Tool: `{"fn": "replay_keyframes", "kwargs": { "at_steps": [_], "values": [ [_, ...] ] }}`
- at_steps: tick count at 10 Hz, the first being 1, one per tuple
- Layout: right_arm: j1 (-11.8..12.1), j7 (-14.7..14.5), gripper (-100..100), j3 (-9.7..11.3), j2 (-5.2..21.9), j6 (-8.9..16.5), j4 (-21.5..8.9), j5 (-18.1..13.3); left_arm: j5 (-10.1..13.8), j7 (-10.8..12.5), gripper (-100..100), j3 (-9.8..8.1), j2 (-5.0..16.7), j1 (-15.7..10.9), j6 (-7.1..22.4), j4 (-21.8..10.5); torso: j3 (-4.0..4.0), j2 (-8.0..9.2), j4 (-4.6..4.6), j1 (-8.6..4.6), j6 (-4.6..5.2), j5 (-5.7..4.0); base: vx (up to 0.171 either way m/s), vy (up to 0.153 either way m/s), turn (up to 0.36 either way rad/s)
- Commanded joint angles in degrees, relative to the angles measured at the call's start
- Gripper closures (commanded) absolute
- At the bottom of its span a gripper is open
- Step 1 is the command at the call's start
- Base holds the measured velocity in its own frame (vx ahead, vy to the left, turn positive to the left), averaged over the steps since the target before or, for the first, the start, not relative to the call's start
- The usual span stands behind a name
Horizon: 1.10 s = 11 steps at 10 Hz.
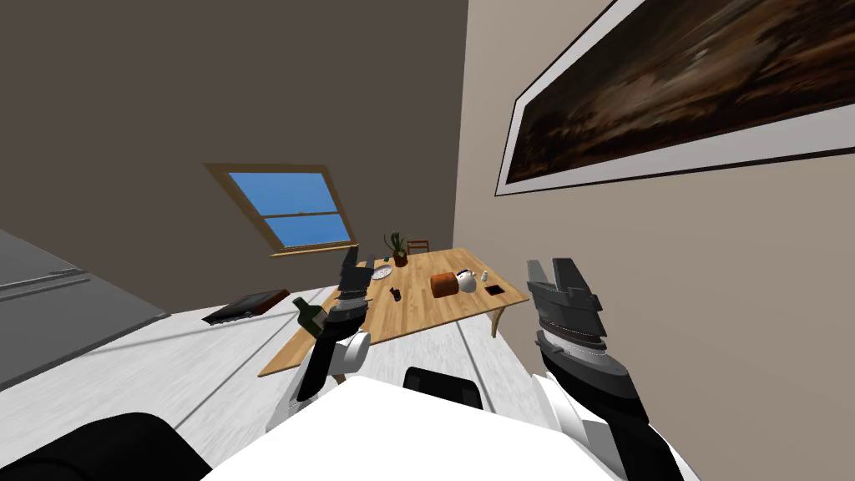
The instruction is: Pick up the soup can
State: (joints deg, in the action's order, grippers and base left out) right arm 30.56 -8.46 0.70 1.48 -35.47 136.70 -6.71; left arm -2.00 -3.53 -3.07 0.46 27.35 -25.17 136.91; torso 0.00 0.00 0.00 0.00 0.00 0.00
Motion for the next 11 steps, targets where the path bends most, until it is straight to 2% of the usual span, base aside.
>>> {"fn": "replay_keyframes", "kwargs": {
  "at_steps": [1, 2, 5, 6, 7, 10, 11],
  "values": [
    [0.0, 0.0, 0, 0.0, 0.0, 0.0, 0.0, 0.0, 1.21, 0.28, -100, -0.98, 1.89, -1.73, 1.38, -1.15, 0.0, 0.0, 0.0, 0.0, 0.0, 0.0, -0.113, -0.058, -0.148],
    [-0.02, 0.0, 0, 0.01, -0.01, 0.0, 0.0, 0.0, 1.76, 0.42, -100, -1.45, 2.53, -2.59, 2.11, -1.78, 0.16, 0.31, 0.05, -0.18, 0.03, -0.03, -0.166, -0.074, -0.136],
    [-0.02, 0.0, 0, 0.01, 0.0, 0.0, 0.0, 0.0, 4.49, 1.32, -100, -4.0, 5.12, -7.48, 6.65, -6.02, 0.29, 0.49, 0.11, -0.12, 0.02, -0.03, -0.123, -0.036, -0.158],
    [-0.01, 0.0, 0, 0.0, 0.0, 0.0, 0.0, 0.0, 5.28, 1.63, -100, -4.77, 5.79, -9.07, 8.24, -7.56, 0.24, 0.41, 0.1, -0.06, 0.02, -0.02, -0.082, -0.007, -0.164],
    [-0.01, 0.0, 0, 0.0, 0.0, 0.0, 0.0, 0.0, 5.28, 1.63, -100, -4.77, 5.79, -9.07, 8.24, -7.56, 0.21, 0.35, 0.08, 0.01, 0.01, 0.0, -0.041, 0.005, -0.048],
    [-0.01, 0.0, 0, 0.0, 0.0, 0.0, 0.0, 0.0, 7.77, 2.72, -100, -7.28, 7.96, -14.55, 13.79, -12.56, 0.09, 0.16, 0.04, 0.09, 0.02, 0.02, -0.049, 0.008, -0.153],
    [-0.01, 0.0, 0, 0.0, 0.0, 0.0, 0.0, 0.0, 7.77, 2.72, -100, -7.28, 7.96, -14.55, 14.1, -13.41, 0.12, 0.21, 0.05, 0.1, 0.01, 0.02, -0.046, 0.013, -0.06]
  ]
}}
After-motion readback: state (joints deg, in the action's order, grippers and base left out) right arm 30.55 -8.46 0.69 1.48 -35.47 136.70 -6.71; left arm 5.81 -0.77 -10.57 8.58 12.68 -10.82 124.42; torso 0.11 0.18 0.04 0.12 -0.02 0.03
